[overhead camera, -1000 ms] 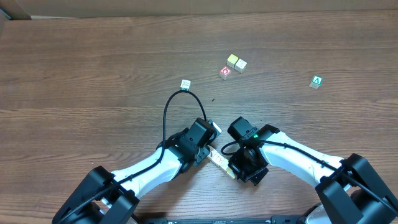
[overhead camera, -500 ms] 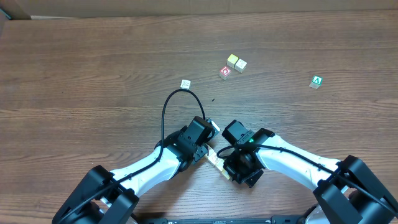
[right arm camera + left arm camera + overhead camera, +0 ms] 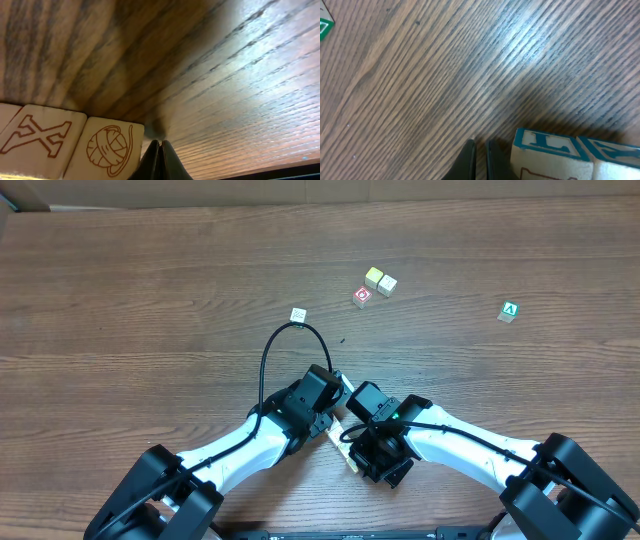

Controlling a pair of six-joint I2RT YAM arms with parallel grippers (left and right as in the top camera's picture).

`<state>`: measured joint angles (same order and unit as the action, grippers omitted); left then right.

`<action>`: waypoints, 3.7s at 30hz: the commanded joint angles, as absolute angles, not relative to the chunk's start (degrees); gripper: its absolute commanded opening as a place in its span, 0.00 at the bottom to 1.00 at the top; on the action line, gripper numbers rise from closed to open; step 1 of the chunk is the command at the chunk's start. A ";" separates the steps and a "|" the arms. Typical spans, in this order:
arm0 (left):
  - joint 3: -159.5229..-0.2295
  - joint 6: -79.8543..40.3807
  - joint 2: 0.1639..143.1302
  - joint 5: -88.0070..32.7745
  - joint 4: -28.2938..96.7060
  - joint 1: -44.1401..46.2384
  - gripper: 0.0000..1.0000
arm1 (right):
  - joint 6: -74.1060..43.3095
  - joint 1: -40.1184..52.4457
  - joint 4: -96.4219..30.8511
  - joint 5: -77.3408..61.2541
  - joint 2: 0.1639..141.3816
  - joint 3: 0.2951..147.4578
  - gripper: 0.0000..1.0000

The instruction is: Flip 5 blocks

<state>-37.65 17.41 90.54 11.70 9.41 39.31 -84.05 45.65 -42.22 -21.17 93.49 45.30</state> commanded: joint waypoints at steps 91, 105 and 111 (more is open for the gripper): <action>-36.58 12.86 91.61 9.13 5.37 30.70 0.04 | -86.21 47.31 -38.74 -14.00 93.34 46.98 0.04; -44.77 -2.28 70.35 8.69 32.82 29.63 0.04 | -60.88 27.75 -43.92 -16.01 93.34 46.98 0.04; -46.50 -11.09 59.44 -4.71 51.22 29.65 0.04 | -58.22 26.72 -43.88 -16.16 93.34 46.98 0.04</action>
